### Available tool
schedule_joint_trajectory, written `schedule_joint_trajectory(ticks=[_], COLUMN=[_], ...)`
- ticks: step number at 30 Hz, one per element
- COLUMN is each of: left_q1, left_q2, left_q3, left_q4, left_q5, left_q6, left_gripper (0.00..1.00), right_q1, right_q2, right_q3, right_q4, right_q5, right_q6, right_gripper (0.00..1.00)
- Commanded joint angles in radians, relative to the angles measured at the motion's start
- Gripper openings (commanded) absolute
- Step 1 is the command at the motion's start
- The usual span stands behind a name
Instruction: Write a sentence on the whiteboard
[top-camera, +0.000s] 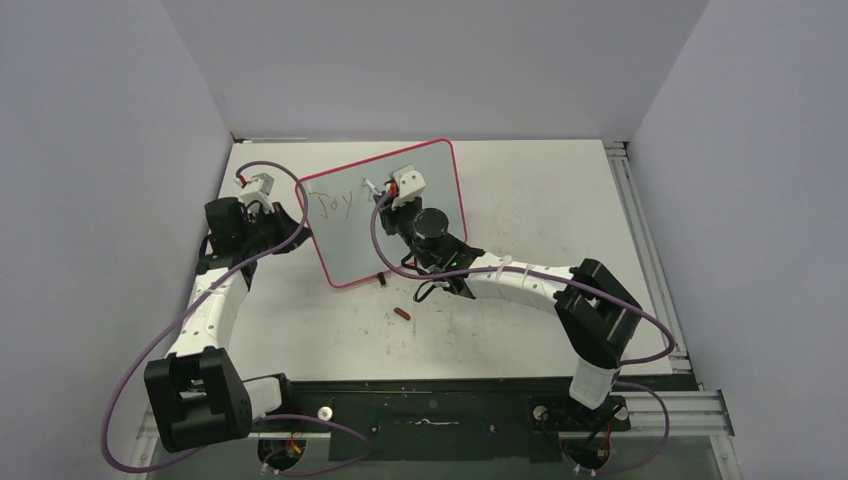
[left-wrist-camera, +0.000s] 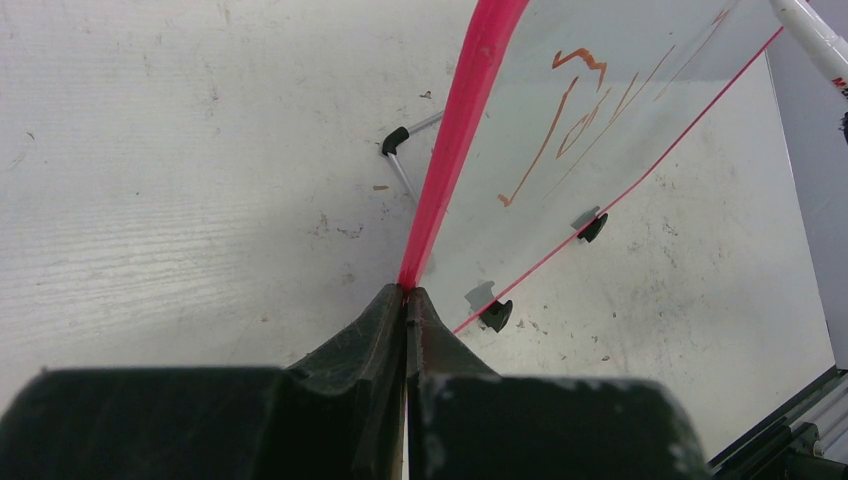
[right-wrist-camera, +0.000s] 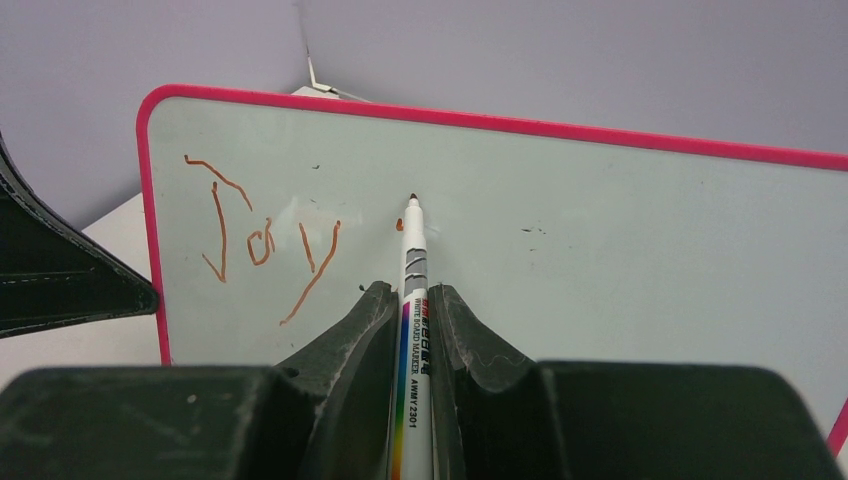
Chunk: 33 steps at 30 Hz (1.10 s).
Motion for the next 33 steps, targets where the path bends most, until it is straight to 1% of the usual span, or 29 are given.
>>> schedule_joint_trajectory(ticks=[1,6,10,15,33], left_q1=[-0.019,-0.020,-0.018,-0.020,-0.023], left_q2=[-0.004,-0.005,-0.007,-0.007,-0.007], left_q3=[0.034,0.033,0.033,0.031,0.033], left_q4=[-0.009,-0.010,-0.008,-0.008,-0.010], left_q5=[0.033,0.032,0.032,0.031,0.033], left_q6=[0.008,0.008,0.008,0.008,0.008], left_gripper=[0.00,0.00,0.00,0.00,0.00], right_q1=[-0.003,0.008,0.007,0.002,-0.007], right_q2=[-0.051,-0.129,-0.143,-0.126,-0.047], right_q3=[-0.010,-0.080,-0.110,-0.117,-0.058], right_q4=[0.071,0.081,0.073,0.063,0.071], right_q5=[0.009,0.028,0.057,0.064,0.050], right_q6=[0.009,0.003,0.014,0.018,0.010], right_gripper=[0.05,0.05,0.05,0.05,0.05])
